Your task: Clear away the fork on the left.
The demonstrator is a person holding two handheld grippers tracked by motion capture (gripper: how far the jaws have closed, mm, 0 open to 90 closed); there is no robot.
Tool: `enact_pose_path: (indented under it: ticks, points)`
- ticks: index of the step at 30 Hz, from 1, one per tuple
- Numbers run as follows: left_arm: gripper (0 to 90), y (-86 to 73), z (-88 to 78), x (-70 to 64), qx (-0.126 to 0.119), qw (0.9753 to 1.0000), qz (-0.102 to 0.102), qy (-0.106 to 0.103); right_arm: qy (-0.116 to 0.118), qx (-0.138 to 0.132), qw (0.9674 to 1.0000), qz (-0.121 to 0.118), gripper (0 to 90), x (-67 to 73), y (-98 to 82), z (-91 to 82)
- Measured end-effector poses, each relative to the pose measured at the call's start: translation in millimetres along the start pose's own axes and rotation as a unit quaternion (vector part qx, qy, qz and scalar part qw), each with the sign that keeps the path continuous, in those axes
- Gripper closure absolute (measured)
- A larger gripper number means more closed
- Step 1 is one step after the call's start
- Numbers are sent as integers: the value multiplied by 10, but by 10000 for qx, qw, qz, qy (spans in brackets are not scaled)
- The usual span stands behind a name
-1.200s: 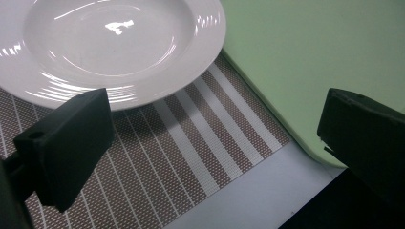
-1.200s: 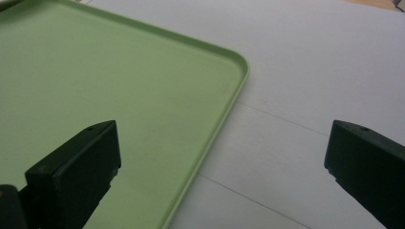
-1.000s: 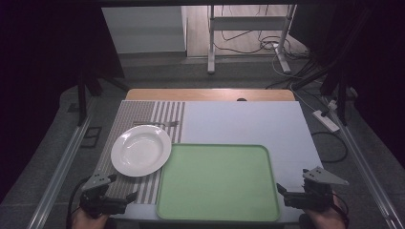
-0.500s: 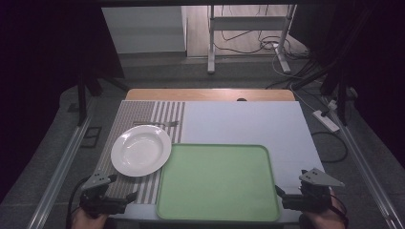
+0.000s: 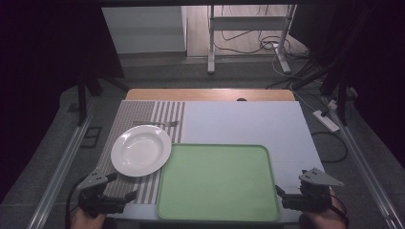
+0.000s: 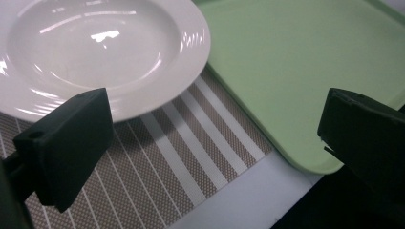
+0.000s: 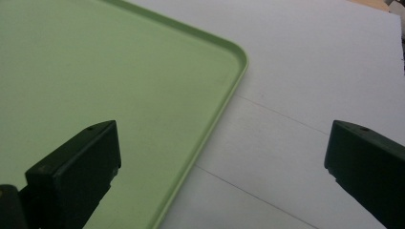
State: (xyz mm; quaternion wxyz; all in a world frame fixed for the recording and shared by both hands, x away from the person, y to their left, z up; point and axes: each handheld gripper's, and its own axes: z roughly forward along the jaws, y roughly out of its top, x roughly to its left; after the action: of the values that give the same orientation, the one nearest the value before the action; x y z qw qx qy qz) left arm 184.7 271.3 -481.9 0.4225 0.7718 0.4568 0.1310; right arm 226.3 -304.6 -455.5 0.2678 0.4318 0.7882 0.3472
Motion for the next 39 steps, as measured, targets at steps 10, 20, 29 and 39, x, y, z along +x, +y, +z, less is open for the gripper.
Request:
enact_pose_path:
  ticks: [10, 20, 29, 39]
  points:
    - [0, 54, 79, 31, 159, 9997, 128, -163, 42, 159, 9997, -188, 0, 39, 12, 28]
    - [0, 122, 184, 99, 98, 9995, 167, -239, 53, 191, 9997, -170, 0, 32, 12, 33]
    - [0, 190, 288, 140, 178, 9994, 240, -190, 49, 159, 9998, -105, 0, 21, 8, 32]
    - [0, 282, 402, 228, 220, 9994, 268, 21, 17, 113, 9999, -8, 0, 6, 4, 22]
